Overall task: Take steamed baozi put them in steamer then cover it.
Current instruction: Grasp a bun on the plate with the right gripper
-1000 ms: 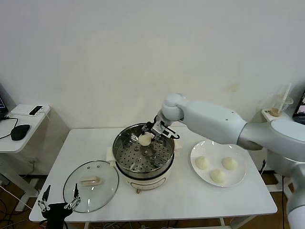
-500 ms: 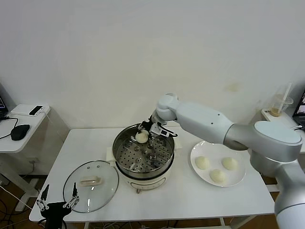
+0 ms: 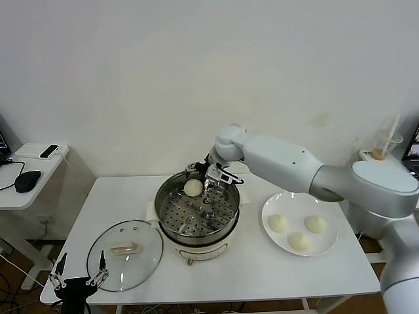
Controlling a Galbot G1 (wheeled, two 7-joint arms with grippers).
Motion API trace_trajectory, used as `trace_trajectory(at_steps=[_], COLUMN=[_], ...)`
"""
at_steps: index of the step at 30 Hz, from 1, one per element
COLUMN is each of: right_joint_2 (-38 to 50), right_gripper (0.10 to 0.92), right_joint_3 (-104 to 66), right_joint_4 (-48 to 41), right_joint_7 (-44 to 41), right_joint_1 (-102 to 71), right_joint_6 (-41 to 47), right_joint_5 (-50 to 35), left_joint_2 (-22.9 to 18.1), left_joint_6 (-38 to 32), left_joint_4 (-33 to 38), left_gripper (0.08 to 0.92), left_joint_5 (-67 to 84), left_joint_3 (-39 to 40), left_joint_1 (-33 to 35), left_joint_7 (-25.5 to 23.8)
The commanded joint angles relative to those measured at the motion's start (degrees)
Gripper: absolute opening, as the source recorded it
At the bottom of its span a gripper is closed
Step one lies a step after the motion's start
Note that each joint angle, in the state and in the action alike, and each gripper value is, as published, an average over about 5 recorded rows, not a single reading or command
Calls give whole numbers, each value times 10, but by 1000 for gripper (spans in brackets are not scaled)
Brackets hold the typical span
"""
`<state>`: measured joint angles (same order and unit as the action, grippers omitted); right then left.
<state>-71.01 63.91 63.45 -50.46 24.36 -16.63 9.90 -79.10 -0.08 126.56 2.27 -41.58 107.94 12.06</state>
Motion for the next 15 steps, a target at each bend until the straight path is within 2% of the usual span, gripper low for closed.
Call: trace_trajectory(at_steps=[1, 5, 8, 15], right_joint_2=[131, 220, 295, 452], right_gripper=[823, 823, 823, 823], right_joint_3=[0, 5, 13, 2], right_joint_4=[137, 202, 246, 316], right_joint_7=[-84, -97, -104, -116], right_joint_1=[83, 106, 108, 44], right_joint_6=[205, 290, 323, 334], right_joint_5=[-142, -139, -138, -128], left_joint_2=[1, 7, 12, 21], left_joint_6=[1, 8, 16, 23], left_joint_4=[11, 20, 28, 38], left_gripper=[823, 823, 823, 823], left_joint_5=[3, 18, 30, 35], left_joint_3=[-1, -6, -8, -2], left_joint_1=[2, 4, 5, 1], left_joint_7=[-1, -4, -6, -10])
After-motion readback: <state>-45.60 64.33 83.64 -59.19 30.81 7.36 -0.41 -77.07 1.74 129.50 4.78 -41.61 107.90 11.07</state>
